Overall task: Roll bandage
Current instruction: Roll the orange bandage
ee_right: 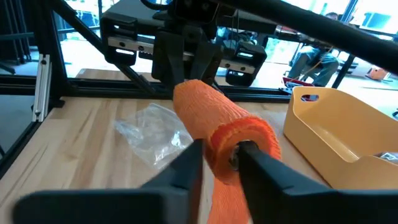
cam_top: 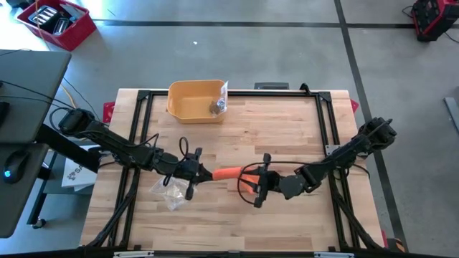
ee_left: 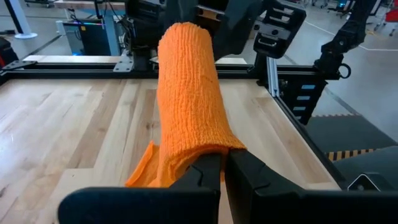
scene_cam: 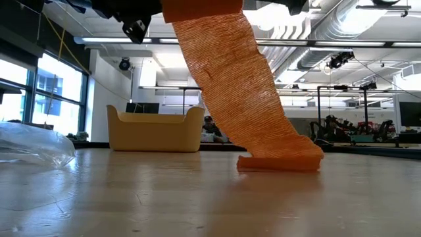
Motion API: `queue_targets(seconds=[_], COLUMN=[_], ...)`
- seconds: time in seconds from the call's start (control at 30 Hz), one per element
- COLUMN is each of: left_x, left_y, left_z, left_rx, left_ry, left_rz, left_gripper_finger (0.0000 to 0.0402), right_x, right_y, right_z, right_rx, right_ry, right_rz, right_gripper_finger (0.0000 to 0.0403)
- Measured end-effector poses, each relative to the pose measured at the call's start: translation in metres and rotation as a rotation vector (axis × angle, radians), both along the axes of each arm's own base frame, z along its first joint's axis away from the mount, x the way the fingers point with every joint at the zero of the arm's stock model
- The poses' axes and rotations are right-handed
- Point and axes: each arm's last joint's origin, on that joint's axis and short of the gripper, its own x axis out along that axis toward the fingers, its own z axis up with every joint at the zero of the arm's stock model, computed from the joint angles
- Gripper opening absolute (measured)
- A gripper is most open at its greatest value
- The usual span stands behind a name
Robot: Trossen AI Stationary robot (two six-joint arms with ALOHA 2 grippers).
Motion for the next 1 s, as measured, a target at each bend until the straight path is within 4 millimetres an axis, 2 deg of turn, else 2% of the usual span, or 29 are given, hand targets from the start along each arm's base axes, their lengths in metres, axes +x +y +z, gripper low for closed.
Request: queue_targets(seconds=[0.07, 0.13, 0.3, 0.43, 0.57, 0.77, 0.87, 1.0], left_x=[0.0, 0.0, 0.0, -0.003, -0.012, -0.024, -0.025, -0.022], left_y=[0.0, 0.0, 0.002, 0.012, 0.022, 0.027, 0.019, 0.001], left_z=[0.0, 0.0, -0.002, -0.004, -0.008, 0.001, 0.008, 0.023], left_rx=[-0.002, -0.018, -0.034, -0.063, -0.041, -0.005, 0.063, 0.116], left_ry=[-0.001, 0.001, 0.019, 0.086, 0.193, 0.203, 0.136, -0.056], left_rz=[0.001, 0.01, 0.075, 0.133, 0.16, 0.175, 0.109, 0.021], left_gripper_finger=[0.0001, 0.0001, 0.0004, 0.0031, 0.0059, 0.0076, 0.0077, 0.0078], right_x=[0.0, 0.0, 0.0, -0.001, -0.01, -0.029, -0.047, -0.073], right_y=[0.0, 0.0, 0.0, -0.002, -0.007, -0.019, -0.029, -0.049], right_z=[0.0, -0.001, -0.001, 0.0, 0.005, 0.017, 0.007, -0.03], right_rx=[0.0, -0.002, 0.018, 0.04, 0.035, 0.044, 0.052, 0.181], right_ry=[0.001, 0.006, 0.003, 0.004, 0.041, 0.094, 0.111, 0.05], right_rz=[0.001, 0.006, -0.001, -0.014, -0.072, -0.142, -0.155, -0.171], right_gripper_finger=[0.0031, 0.0011, 0.0008, 0.0004, 0.0002, 0.0001, 0.0001, 0.0])
